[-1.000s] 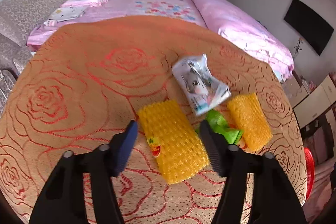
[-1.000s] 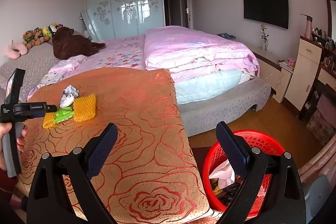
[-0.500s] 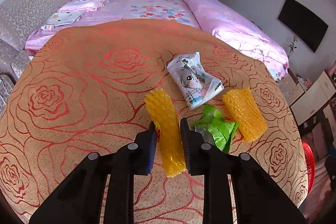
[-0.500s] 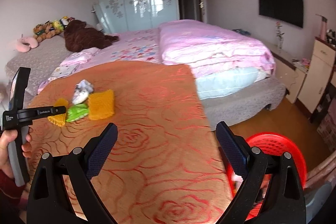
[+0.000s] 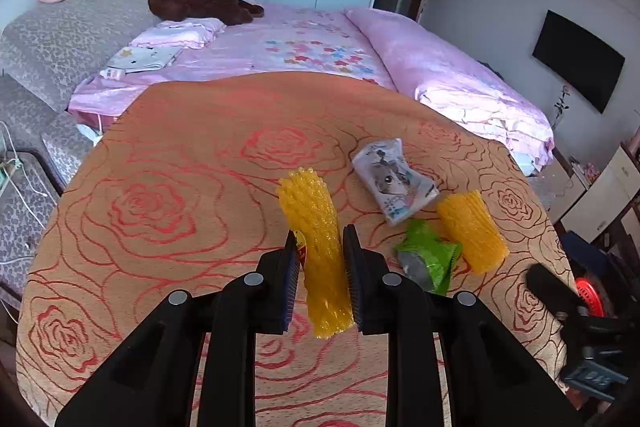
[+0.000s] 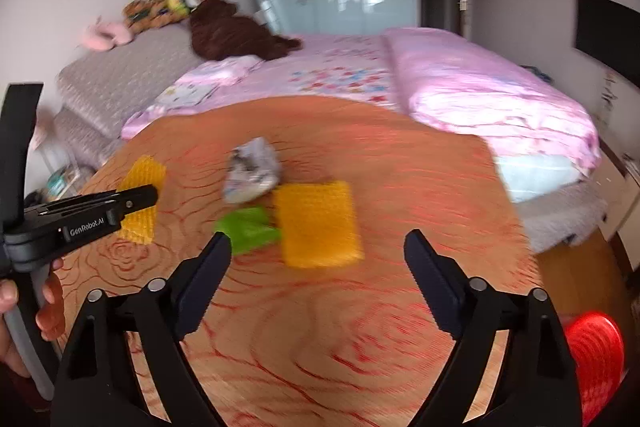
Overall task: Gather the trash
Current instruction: 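Grasp a yellow foam sleeve with the left tool while the right tool grasps the green wrapper, then carry the yellow foam sleeve and green wrapper in both tools over the red basket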
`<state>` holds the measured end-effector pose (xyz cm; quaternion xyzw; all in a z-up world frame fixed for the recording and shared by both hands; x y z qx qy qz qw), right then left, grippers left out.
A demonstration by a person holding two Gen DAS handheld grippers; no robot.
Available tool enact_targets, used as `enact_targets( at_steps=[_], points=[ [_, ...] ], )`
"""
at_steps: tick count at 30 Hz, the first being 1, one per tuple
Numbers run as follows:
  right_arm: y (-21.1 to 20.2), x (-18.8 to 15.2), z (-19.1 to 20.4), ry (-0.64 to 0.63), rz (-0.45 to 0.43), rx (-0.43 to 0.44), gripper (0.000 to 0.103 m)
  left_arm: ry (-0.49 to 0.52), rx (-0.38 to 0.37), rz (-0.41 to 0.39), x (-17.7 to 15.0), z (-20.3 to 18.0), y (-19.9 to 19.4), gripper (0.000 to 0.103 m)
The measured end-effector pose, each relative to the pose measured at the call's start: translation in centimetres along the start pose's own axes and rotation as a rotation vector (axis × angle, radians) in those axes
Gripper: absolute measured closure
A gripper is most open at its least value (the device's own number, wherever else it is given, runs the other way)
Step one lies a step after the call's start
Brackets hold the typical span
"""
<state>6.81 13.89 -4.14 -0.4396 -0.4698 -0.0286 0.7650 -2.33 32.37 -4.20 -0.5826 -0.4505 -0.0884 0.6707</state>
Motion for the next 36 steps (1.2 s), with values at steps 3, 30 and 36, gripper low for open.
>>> enact_targets(
  at_steps=[3, 30, 36],
  points=[
    [2.0, 0.4, 1.7, -0.036, 0.051, 0.054, 0.027, -0.017, 0.001, -0.004, -0.1, 0.6, -0.2, 0.082],
    [7.7, -0.1, 5.2, -0.105, 0.207, 0.112, 0.061, -0.039, 0.003, -0.015, -0.7, 2.0, -0.7, 0.082],
    [6.5, -0.5, 5.2, -0.103, 0.184, 0.116, 0.066, -0.026, 0.003, -0.018, -0.7, 1.6, -0.9, 0.082]
  ],
)
Point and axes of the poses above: each gripper's, at about its wrist camera, not at the fingertips, and y roughly the way its jaws point, z to its left, x to its top, the point moved 1 cm from there along y, roughly the way its jaws point, and after that the axes turned 6 degrees about y, right-handed, at the moved point
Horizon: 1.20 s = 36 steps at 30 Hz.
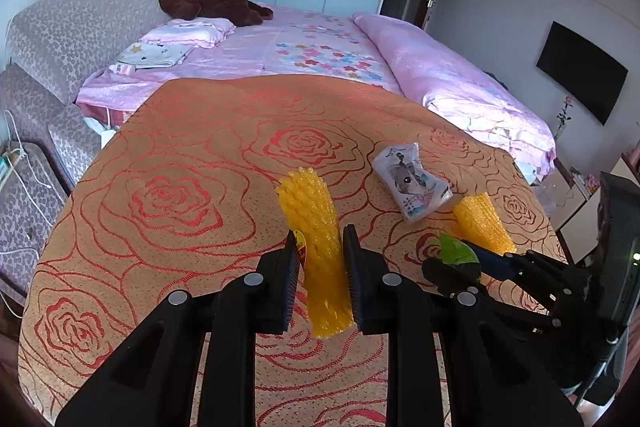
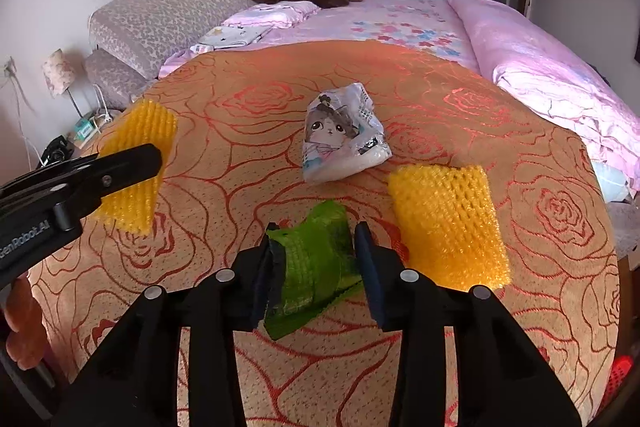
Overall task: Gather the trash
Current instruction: 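Carry the yellow foam sleeve and green wrapper in both tools over the red basket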
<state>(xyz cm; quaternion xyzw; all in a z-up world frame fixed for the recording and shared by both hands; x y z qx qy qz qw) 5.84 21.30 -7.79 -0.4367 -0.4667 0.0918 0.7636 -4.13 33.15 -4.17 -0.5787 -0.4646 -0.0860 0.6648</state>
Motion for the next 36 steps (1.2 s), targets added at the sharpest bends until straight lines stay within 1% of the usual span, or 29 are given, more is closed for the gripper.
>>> enact_targets(
  at_steps=[10, 23, 36],
  points=[
    [-3.6, -0.6, -0.3, 0.020, -0.083, 0.010, 0.067, 0.024, -0.007, -0.016, 0.0, -1.1, -0.9, 0.082],
    [-7.4, -0.3, -2.4, 0.051, -0.186, -0.104, 0.067, 0.089, -0.022, -0.053, 0.2, -3.7, -2.0, 0.082],
    [-10.7, 0.2, -6.0, 0.136, -0.260, -0.161, 0.066, 0.159, -0.063, -0.085, 0.8, -6.9, -2.6, 0.082]
  ],
)
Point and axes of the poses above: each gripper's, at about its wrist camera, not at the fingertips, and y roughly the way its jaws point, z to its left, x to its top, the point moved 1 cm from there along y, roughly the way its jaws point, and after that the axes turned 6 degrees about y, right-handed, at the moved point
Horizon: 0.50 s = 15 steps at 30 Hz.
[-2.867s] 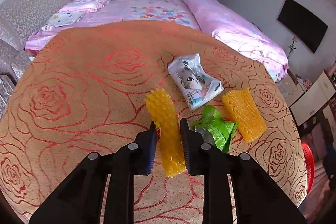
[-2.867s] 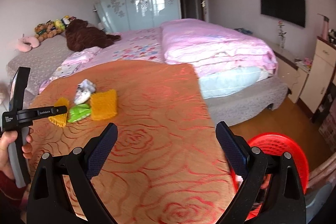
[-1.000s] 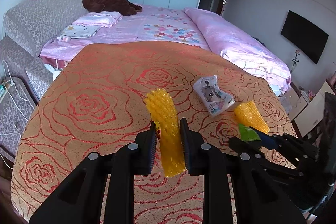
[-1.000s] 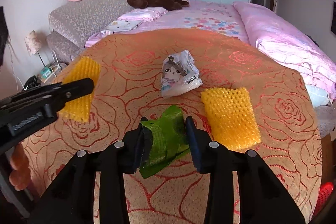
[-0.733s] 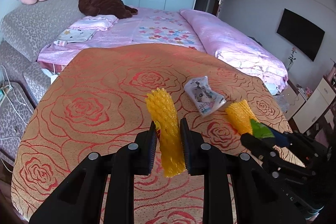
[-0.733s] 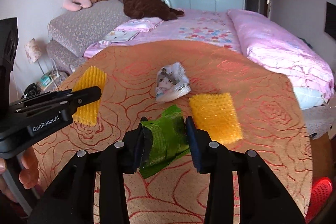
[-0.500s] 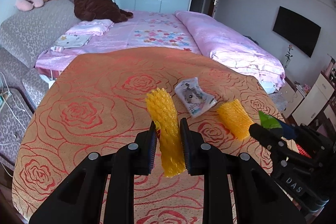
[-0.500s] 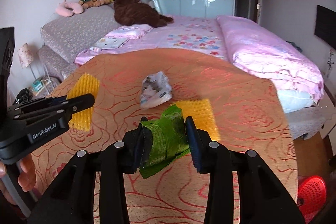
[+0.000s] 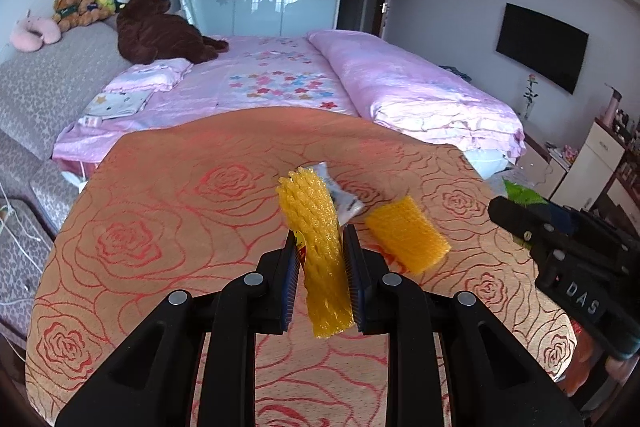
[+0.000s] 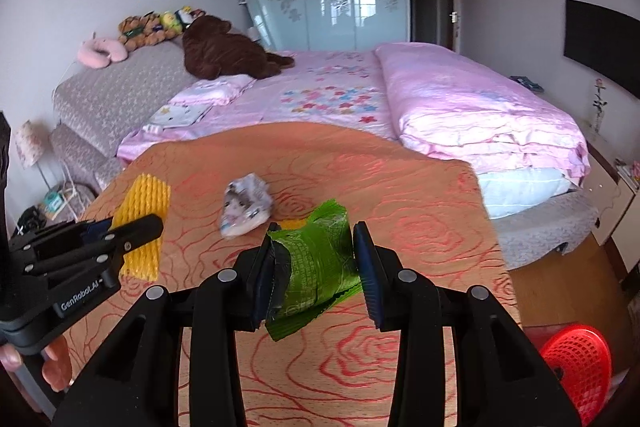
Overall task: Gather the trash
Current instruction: 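Carry the yellow foam sleeve and green wrapper in both tools over the red basket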
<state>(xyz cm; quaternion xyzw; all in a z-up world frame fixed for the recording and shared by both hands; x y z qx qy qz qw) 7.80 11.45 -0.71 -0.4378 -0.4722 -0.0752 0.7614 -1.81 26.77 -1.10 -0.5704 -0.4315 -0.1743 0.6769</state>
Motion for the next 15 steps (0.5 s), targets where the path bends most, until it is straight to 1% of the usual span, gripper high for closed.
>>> enact_targets(
  at_steps=[15],
  points=[
    [-3.4, 0.5, -6.3, 0.102, -0.056, -0.098, 0.066, 0.095, -0.071, -0.022, 1.1, -4.9, -0.3, 0.082]
  ],
)
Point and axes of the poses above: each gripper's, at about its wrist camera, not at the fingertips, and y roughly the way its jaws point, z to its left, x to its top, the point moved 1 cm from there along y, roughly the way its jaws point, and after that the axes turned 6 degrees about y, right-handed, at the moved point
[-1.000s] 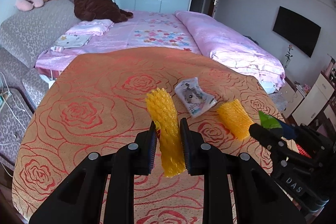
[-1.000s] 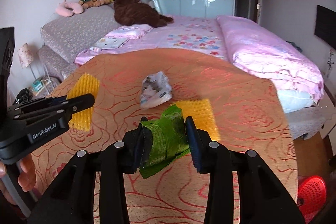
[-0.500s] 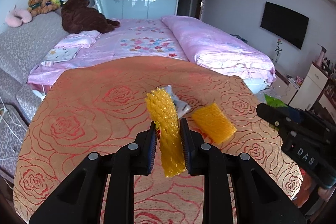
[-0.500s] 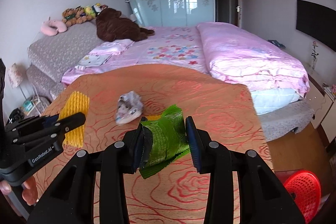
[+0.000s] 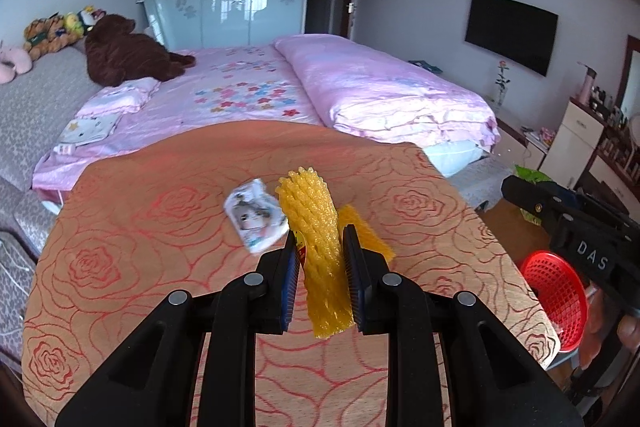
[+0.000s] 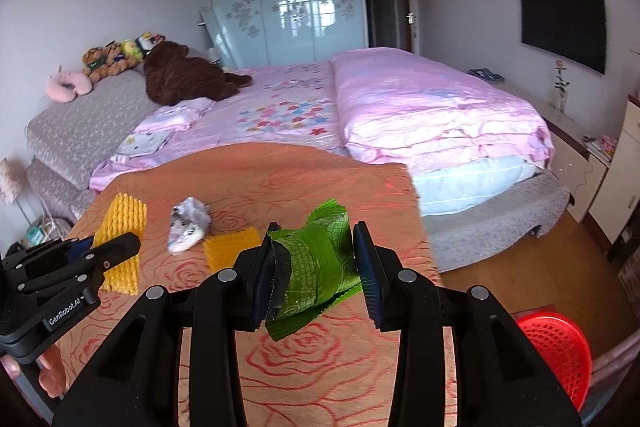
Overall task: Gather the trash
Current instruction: 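Carry the yellow foam sleeve and green wrapper in both tools over the red basket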
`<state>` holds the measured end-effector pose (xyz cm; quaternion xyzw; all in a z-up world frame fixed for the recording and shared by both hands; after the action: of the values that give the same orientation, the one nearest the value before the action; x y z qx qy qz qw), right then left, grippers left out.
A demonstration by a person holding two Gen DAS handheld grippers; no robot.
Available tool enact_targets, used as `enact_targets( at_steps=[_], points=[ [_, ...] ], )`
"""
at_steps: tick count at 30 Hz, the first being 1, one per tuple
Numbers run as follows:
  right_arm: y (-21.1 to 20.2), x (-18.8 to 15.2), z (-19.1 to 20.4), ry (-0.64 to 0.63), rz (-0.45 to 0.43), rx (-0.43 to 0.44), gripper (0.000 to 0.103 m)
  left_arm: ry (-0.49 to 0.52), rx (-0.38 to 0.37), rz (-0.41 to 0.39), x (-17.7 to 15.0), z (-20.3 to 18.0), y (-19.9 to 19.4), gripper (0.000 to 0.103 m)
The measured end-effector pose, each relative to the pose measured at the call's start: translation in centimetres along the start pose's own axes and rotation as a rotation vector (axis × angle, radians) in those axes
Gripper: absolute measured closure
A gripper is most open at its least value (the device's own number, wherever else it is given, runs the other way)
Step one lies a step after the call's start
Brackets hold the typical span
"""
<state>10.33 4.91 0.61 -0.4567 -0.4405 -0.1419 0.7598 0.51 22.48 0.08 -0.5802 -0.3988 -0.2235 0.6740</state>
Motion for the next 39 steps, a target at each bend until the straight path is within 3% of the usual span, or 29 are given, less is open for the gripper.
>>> enact_targets(
  at_steps=[26, 39],
  points=[
    [-4.6, -2.5, -11.9, 0.176, -0.023, -0.205, 0.066, 0.156, -0.167, 0.009, 0.1, -9.7, 1.0, 0.082],
    [-7.1, -4.5, -16.5, 0.239, -0.033, -0.296, 0.066, 0.192, -0.322, 0.037, 1.0, -14.7, 2.4, 0.082]
  ],
)
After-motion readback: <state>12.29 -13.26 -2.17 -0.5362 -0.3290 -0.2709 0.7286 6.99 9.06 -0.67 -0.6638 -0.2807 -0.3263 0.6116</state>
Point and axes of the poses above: each gripper's, at about its wrist camera, not at the fingertips, and y roughly the way its jaws point, z to its left, x to its top, the point moved 1 cm from there along y, roughly the way its jaws point, and after that the axes turned 6 degrees about y, right-handed, at the moved point
